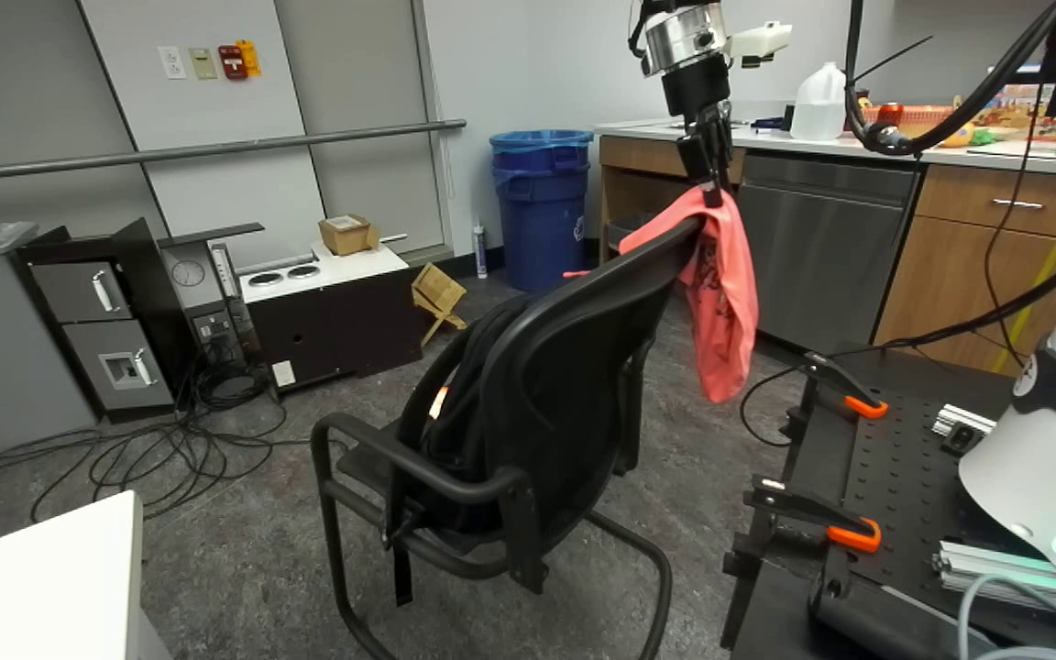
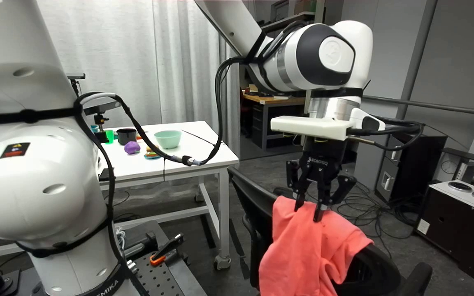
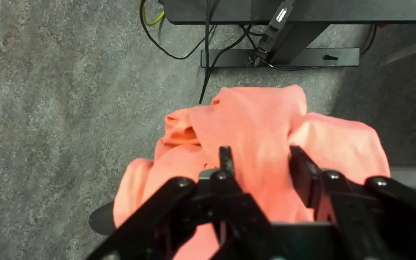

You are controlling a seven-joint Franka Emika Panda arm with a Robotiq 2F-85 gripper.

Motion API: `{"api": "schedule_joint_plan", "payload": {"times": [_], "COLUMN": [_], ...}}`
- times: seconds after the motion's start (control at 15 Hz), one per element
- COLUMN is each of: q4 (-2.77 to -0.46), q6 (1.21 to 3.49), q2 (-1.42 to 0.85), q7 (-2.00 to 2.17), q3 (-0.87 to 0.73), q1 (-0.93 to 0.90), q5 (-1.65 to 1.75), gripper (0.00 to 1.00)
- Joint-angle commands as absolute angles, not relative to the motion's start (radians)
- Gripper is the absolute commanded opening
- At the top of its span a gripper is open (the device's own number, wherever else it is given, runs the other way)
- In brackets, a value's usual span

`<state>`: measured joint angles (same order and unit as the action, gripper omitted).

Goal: Put the orange cloths on the seat

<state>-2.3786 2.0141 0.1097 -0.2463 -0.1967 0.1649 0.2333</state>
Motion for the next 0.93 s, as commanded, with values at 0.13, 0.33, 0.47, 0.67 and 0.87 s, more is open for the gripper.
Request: {"api": "schedule_joint_plan", "payload": {"times": [0.13, 0.33, 0.47, 0.67, 0.87], "q4": [-2.366, -2.344, -2.317, -2.257, -2.175], "q6": [2.026, 2.043, 2.066, 2.134, 2.201], "q2": [0.128, 0.139, 0.143, 0.141, 0.123], "q7": [-0.269, -0.251, -0.228, -0.163, -0.056], "q3": [-0.194, -0.185, -0.175, -0.15, -0.117], "q1": [0.167, 0.16, 0.153, 0.138, 0.12], "q5": [0.232, 0.224, 0.216, 0.203, 0.171], "gripper": [0.01, 0.03, 0.03, 0.03, 0.03]}}
